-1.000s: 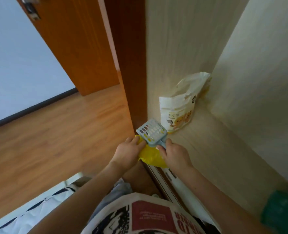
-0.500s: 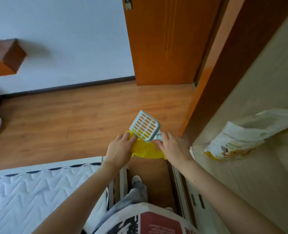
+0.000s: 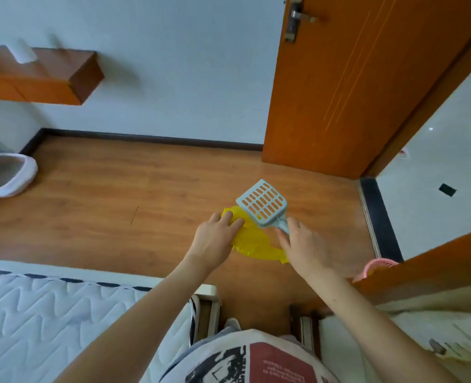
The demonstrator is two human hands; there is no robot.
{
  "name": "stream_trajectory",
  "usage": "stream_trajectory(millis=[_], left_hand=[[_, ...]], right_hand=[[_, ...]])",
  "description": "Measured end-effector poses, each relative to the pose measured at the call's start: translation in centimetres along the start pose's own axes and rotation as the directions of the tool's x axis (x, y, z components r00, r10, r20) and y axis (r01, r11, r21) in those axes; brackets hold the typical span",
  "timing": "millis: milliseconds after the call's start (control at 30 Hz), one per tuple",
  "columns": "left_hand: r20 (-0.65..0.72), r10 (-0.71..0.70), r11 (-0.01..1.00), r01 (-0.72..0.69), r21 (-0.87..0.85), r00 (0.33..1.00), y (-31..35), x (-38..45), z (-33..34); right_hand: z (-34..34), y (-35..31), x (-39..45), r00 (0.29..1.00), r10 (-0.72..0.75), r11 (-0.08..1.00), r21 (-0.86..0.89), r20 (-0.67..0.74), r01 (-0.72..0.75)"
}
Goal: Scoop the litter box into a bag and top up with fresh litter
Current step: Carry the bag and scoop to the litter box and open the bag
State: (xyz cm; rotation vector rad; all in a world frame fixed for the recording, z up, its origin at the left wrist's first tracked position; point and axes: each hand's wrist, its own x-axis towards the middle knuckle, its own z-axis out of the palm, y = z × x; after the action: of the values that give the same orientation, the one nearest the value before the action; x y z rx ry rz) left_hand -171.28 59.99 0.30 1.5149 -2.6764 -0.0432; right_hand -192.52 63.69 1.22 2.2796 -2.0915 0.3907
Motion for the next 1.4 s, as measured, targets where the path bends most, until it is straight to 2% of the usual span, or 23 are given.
stream_trajectory(millis=[367,567,800,900,1133,1233,1400], left_hand=[[0.003,-0.229,0.972,0.229,-0.042,0.973,-8.5,5.0,1.4],[-0.008,-0.388,0.921,0.388,-0.028,0.921,-12.3,11.3,3.2],[-0.081,-0.588,0.805,0.592,0.036,0.805,-15.3,19.0,1.8],[-0.136,-0.671,0.729,0.682,0.054,0.729,-16.4,20.1,1.0],[-0.166,-0.828,0.540,0.842,0.017,0.535,-20.5,18.8,0.2],[-0.173,-0.854,0.497,0.868,0.014,0.492,-23.4,17.8,0.4],[-0.187,-0.899,0.402,0.916,0.009,0.396,-30.6,16.6,0.7]], right_hand=[[4.0,-2.9,13.3,0.980,-0.104,0.983,0.166,0.172,0.075],[7.4,-2.3,24.5,0.928,-0.308,0.941,0.210,0.210,0.265],[8.6,-1.8,37.7,0.834,-0.512,0.851,0.254,0.205,0.460],[9.4,-3.3,42.0,0.785,-0.595,0.792,0.287,0.172,0.538],[11.6,-11.0,47.5,0.632,-0.767,0.629,0.325,0.113,0.706],[13.2,-14.9,49.1,0.576,-0.813,0.561,0.382,0.087,0.734],[16.5,-22.7,52.4,0.494,-0.868,0.473,0.371,0.041,0.799]])
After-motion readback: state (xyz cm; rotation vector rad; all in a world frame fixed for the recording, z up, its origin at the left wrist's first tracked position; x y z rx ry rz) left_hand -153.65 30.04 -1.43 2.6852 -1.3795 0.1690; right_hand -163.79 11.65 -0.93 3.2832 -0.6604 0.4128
